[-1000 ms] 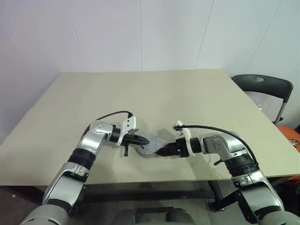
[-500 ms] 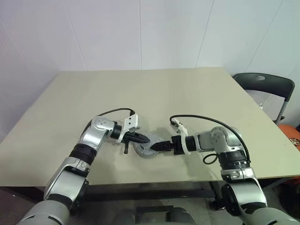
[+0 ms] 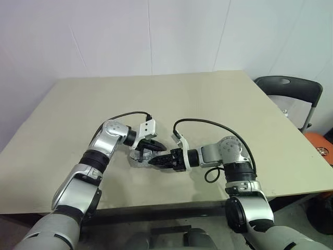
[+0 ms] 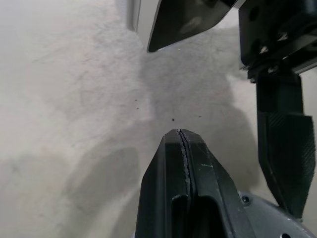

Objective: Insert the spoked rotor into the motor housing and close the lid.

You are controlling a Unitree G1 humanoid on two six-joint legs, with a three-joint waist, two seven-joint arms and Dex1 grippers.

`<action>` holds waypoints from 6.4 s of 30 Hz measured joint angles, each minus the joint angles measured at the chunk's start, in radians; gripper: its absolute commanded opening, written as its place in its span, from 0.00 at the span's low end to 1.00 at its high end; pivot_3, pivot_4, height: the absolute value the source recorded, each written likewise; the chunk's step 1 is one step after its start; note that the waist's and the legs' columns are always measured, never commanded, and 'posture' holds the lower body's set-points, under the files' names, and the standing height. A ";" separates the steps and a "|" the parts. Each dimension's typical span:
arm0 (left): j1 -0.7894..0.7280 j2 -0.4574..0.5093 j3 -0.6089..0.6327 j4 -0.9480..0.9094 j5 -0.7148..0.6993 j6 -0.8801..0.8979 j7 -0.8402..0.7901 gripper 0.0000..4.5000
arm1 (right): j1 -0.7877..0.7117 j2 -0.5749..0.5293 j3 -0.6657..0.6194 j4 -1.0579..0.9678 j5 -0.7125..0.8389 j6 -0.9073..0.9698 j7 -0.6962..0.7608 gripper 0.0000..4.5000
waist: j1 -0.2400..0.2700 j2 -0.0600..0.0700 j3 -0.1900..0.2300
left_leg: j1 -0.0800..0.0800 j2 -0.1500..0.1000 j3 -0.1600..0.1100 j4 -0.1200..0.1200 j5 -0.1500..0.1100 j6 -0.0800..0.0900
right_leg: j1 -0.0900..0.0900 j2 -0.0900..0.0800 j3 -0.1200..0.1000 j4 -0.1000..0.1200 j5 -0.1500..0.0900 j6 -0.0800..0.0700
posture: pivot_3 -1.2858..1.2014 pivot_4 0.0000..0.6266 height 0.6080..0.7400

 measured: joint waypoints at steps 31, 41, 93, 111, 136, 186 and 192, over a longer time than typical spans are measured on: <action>0.070 -0.021 0.103 -0.167 -0.146 0.158 -0.008 0.00 | 0.012 -0.087 0.039 -0.032 -0.036 -0.023 0.100 0.01 | -0.003 0.001 0.000 | 0.000 -0.001 0.000 0.003 0.000 0.000 | 0.000 -0.001 0.000 0.003 0.000 0.000 | 0.52 0.00 1.00; 0.228 0.188 0.086 -0.247 -0.123 0.160 -0.071 0.00 | 0.054 -0.095 0.071 -0.107 -0.014 -0.001 0.139 0.01 | -0.002 0.001 0.000 | 0.000 -0.001 0.000 0.002 0.001 -0.001 | 0.000 0.000 0.000 0.004 0.000 0.000 | 0.52 0.00 1.00; 0.237 0.299 0.058 -0.268 -0.039 0.110 -0.002 0.00 | 0.082 -0.059 0.091 -0.110 -0.111 -0.075 0.113 0.01 | -0.002 0.004 -0.002 | 0.018 0.001 0.000 0.000 0.001 -0.001 | 0.014 0.001 0.000 0.001 0.000 0.000 | 0.52 0.00 1.00; 0.269 0.339 0.044 -0.274 0.005 0.144 -0.018 0.00 | 0.086 -0.076 0.117 -0.110 -0.113 -0.095 0.132 0.01 | 0.006 0.008 -0.004 | 0.018 0.000 0.000 0.000 0.000 -0.001 | 0.014 0.000 0.000 -0.001 -0.001 0.001 | 0.52 0.00 1.00; 0.302 0.263 0.048 -0.246 -0.004 0.158 -0.022 0.00 | 0.096 -0.045 0.075 -0.166 -0.061 -0.086 0.176 0.99 | 0.028 0.007 -0.003 | 0.016 -0.001 -0.001 -0.001 0.000 -0.001 | 0.012 -0.001 -0.001 -0.002 -0.001 0.001 | 0.52 0.00 1.00; 0.268 0.297 0.118 -0.374 -0.126 0.273 0.001 0.00 | 0.039 -0.106 0.073 -0.130 -0.034 -0.074 0.257 0.99 | 0.023 0.006 -0.001 | 0.001 0.001 0.000 -0.001 0.001 -0.001 | 0.001 0.001 -0.001 -0.001 0.000 0.000 | 0.52 0.00 1.00; 0.270 0.296 0.118 -0.374 -0.125 0.273 0.001 0.00 | 0.047 -0.144 0.188 -0.130 -0.111 -0.155 0.258 0.99 | 0.022 0.006 -0.002 | -0.001 0.001 0.000 -0.002 0.001 -0.001 | -0.002 0.001 -0.001 -0.001 0.000 0.000 | 0.52 0.00 1.00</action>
